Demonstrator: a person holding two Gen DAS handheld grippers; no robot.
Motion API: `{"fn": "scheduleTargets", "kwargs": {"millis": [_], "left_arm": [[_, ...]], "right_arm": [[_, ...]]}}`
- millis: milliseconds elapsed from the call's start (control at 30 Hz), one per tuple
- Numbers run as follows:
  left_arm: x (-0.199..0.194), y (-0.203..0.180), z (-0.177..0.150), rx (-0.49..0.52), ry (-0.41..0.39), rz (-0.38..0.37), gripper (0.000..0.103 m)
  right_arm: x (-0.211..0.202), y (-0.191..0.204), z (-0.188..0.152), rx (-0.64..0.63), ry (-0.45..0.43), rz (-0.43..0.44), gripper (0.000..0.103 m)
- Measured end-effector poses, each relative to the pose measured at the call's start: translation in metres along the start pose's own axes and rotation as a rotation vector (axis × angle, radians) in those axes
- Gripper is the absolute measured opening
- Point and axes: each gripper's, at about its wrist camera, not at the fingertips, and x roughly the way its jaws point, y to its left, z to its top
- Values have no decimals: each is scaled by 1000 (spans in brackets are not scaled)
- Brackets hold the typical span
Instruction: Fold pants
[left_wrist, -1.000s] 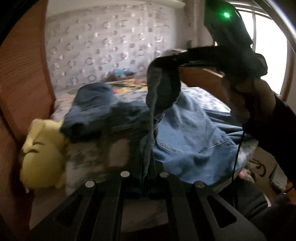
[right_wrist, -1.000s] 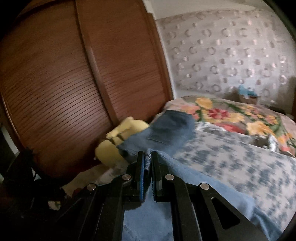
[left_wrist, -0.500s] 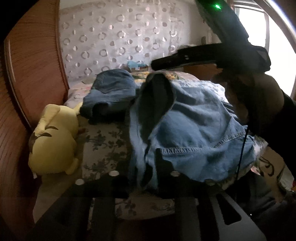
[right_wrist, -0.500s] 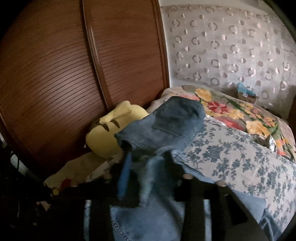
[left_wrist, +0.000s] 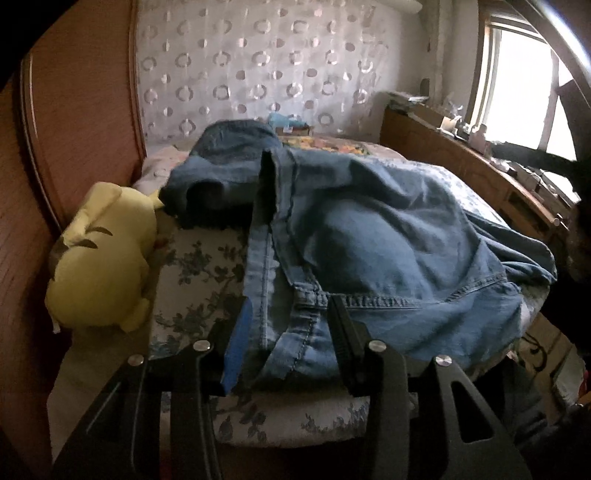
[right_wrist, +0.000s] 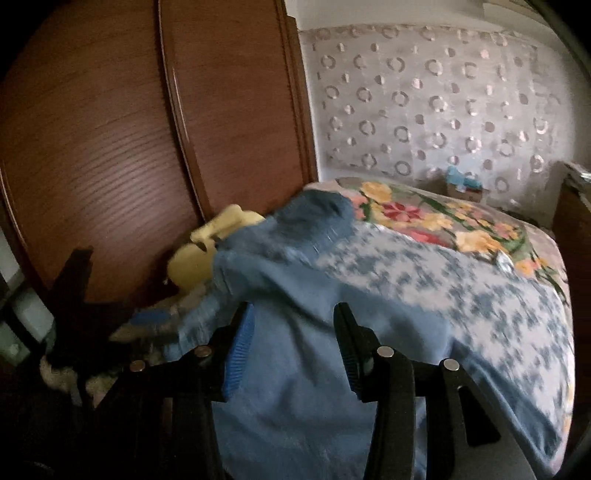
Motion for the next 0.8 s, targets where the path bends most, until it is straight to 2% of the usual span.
{"fn": "scheduleTargets", "kwargs": {"millis": [100, 233, 500, 600, 700, 800], "left_arm": [[14, 1, 0, 1, 18, -1, 43], [28, -3, 1, 12, 38, -7, 43], [43, -12, 1, 39, 60, -16, 43], [43, -17, -1, 57, 63, -33, 32], [43, -22, -4, 85, 71, -15, 25], [40, -23, -5, 87, 57, -31, 21]], "right_arm": [[-13, -8, -28, 19, 21, -22, 46], [-23, -17, -61, 36, 34, -97, 49], [-35, -31, -103, 124, 50, -123, 50], [-39, -40, -111, 153, 57, -141, 50], [-44, -43, -114, 172, 59, -157, 50], [-44, -45, -118, 186, 57, -153, 50]]}}
